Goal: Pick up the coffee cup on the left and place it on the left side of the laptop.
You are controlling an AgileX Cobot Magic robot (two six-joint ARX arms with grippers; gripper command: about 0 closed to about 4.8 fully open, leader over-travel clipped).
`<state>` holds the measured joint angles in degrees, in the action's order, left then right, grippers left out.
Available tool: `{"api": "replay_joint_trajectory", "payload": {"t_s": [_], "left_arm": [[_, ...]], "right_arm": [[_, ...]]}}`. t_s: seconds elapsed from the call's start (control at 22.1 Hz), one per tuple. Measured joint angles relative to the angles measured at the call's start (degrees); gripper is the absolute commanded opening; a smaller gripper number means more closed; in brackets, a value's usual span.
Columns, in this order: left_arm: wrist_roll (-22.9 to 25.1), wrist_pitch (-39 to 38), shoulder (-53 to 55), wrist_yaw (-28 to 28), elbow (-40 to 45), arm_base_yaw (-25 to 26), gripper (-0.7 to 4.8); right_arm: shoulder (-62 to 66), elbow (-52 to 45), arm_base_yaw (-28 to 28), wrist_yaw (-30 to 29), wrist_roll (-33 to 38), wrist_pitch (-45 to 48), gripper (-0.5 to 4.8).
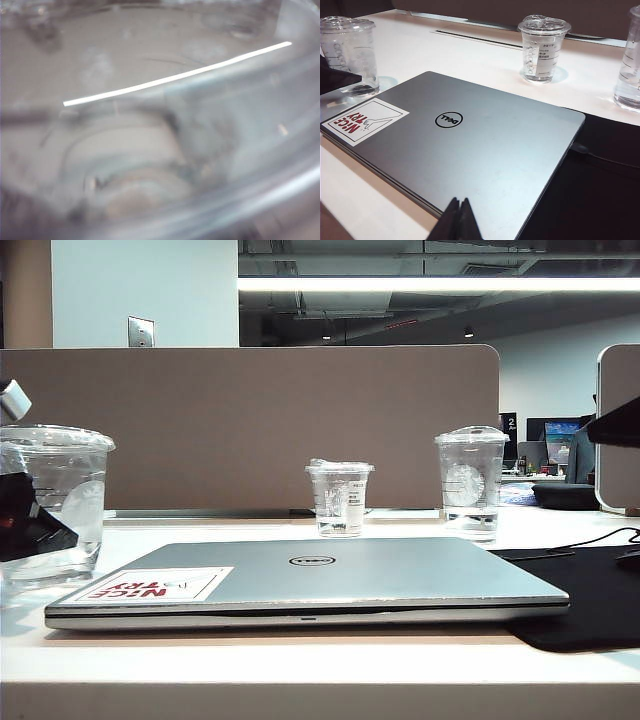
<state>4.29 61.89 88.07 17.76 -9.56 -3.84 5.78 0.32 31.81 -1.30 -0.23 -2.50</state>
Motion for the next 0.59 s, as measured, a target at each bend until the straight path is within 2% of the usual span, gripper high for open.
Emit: {"api": "replay_joint_trajectory", "payload": {"t_s": [0.18, 0.32, 0.41, 0.59], "left_arm": [[1.3, 0.7, 2.3, -0.9, -0.2, 0.0, 2.46], [1.5, 4.9, 6.3, -0.8, -0.7, 0.0, 2.49], [1.3, 7.3, 8.2, -0.7, -0.8, 0.0, 3.42], [1.2, 4.5, 8.9, -0.6, -0.4, 0.0, 3.46]], "right_arm": [[0.0, 0.0, 0.0, 0.0, 0.0, 0.0, -0.04], [0.0, 0.0, 0.0, 0.0, 0.0, 0.0, -0.04], [0.0, 0.0, 0.0, 0.0, 0.0, 0.0, -0.04], [0.0, 0.0, 0.0, 0.0, 0.0, 0.0, -0.04]]}}
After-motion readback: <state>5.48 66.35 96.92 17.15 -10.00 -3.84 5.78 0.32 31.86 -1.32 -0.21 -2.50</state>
